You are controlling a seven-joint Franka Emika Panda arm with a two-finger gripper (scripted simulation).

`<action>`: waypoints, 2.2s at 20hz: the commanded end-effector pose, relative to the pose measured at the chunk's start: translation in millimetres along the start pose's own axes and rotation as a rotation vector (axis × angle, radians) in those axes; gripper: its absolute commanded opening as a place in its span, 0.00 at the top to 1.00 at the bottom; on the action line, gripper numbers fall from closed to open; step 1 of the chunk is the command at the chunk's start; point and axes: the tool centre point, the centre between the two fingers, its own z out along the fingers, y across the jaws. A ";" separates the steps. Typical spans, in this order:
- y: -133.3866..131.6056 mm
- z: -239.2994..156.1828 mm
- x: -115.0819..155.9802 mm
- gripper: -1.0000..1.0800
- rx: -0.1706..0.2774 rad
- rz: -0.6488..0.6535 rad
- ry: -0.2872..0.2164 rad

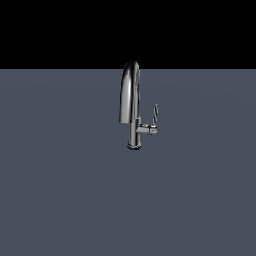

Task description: Turn on the faucet by rotating a designated handle.

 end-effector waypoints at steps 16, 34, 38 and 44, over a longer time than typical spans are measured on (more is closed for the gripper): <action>21.6 21.0 110.4 1.00 0.291 0.302 -0.234; 73.2 89.7 216.8 1.00 0.652 0.664 -0.520; 87.5 115.3 237.4 1.00 0.747 0.759 -0.595; 107.9 161.3 262.8 1.00 0.896 0.911 -0.714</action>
